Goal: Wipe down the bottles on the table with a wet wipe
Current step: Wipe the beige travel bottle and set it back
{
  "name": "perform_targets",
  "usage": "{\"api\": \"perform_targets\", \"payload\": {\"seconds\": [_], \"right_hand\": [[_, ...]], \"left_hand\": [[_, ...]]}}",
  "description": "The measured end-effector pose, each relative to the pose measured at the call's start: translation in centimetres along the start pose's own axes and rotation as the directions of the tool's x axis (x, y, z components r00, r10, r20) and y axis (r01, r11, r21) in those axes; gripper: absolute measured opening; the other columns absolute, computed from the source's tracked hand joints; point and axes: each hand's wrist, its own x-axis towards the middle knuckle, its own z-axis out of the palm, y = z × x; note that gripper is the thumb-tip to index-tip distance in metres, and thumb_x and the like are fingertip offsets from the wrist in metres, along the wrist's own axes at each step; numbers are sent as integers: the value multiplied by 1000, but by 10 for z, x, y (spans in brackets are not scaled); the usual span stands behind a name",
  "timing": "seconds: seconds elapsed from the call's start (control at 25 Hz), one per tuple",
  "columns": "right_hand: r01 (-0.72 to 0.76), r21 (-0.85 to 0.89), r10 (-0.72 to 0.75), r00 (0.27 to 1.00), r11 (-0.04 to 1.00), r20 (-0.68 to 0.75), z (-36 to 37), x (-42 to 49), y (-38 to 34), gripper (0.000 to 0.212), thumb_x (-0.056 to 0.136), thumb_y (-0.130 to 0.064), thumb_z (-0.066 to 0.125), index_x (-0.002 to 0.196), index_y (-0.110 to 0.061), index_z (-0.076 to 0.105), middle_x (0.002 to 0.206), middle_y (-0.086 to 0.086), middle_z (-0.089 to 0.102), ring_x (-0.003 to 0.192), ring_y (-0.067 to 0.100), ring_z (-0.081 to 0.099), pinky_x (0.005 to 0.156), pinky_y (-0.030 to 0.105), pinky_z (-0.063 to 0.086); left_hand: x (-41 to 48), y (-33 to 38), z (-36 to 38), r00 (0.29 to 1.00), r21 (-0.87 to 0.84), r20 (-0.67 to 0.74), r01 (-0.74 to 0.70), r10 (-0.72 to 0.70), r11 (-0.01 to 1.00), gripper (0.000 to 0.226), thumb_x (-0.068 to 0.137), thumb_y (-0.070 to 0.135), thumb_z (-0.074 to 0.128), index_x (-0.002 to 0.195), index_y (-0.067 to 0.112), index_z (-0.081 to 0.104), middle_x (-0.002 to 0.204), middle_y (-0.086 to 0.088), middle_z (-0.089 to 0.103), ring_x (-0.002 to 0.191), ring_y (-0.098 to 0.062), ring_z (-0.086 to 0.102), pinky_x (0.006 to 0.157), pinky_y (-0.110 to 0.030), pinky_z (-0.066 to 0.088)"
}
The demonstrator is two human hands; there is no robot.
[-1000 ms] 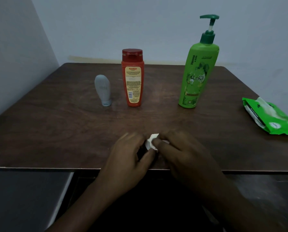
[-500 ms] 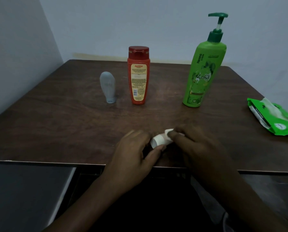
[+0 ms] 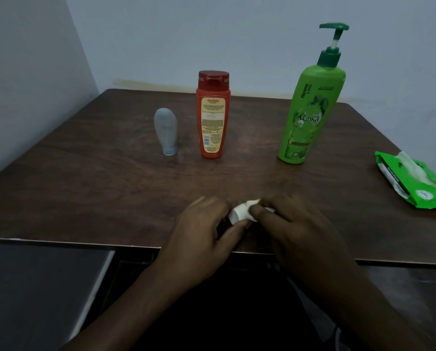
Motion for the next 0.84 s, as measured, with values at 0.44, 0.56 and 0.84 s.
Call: {"api": "perform_targets", "payload": {"seconds": [0.44, 0.56, 0.84], "right_hand": [[-80, 15, 80, 996, 997, -28, 12, 6, -6, 29, 92, -12, 55, 115, -5, 70, 107, 11, 64, 88, 26, 58, 70, 33, 46], [-69, 19, 70, 997, 997, -32, 13, 3, -9, 28, 92, -13, 56, 115, -5, 70, 106, 12, 65, 88, 26, 59, 70, 34, 47], [-219, 53, 224, 968, 974, -117, 10, 0, 32, 37, 88, -16, 45, 110, -10, 74, 99, 9, 67, 83, 27, 59, 70, 31, 42]], "left_hand": [[-1, 1, 0, 1000, -3, -9, 7, -7, 1000, 25, 92, 38, 66, 96, 14, 71, 82, 11, 64, 76, -3, 55, 72, -19, 43], [-2, 4, -2, 999, -26, 19, 47, -47, 999, 28, 93, 39, 64, 113, 19, 71, 99, 13, 71, 89, -2, 62, 79, -22, 49], [-1, 5, 0, 995, 27, -13, 101, -100, 995, 32, 99, 37, 62, 127, 23, 67, 113, 14, 71, 100, 2, 62, 86, -14, 46]]}}
